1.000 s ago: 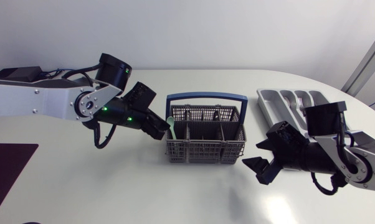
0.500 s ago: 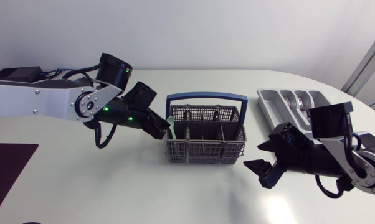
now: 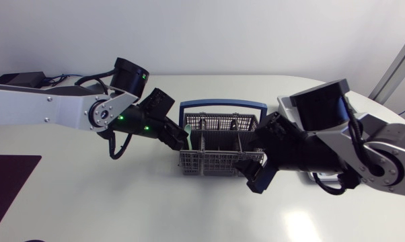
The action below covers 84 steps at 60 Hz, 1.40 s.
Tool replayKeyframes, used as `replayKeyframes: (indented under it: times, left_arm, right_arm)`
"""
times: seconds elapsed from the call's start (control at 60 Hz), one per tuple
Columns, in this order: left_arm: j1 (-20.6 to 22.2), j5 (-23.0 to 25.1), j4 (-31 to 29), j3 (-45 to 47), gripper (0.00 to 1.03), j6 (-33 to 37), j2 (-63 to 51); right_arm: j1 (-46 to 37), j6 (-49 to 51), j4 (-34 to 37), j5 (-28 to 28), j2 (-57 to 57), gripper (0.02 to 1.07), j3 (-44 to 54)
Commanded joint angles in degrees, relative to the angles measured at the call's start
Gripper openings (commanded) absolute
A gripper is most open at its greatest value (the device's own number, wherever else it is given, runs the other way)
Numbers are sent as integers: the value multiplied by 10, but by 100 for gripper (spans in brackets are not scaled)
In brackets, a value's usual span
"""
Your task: Unload the cutlery basket into the drawer organizer.
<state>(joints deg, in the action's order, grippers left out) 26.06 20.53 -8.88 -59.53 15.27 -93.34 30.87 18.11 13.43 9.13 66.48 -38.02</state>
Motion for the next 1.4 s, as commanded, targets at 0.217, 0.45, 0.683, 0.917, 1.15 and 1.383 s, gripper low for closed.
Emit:
replayKeyframes:
  times: [0.217, 0.45, 0.683, 0.917, 1.15, 1.383]
  left_arm:
    - [8, -16, 39, 0, 29, -1, -20]
    - [36, -77, 130, 57, 29, -5, 2]
    - [53, -115, 188, 80, 29, -7, -4]
    - [64, -128, 234, 92, 29, -9, -14]
    - [68, -128, 270, 90, 24, -7, -32]
    - [74, -129, 271, 77, 24, -2, -64]
  right_arm:
    - [5, -17, -15, -2, 15, 91, 9]
    - [5, -16, -21, 0, 11, 91, 23]
    - [5, -15, -28, 1, 8, 91, 32]
    - [5, -15, -29, 3, 2, 91, 40]
    - [5, -14, -30, 5, 2, 91, 42]
    - [5, -13, -30, 6, 4, 91, 43]
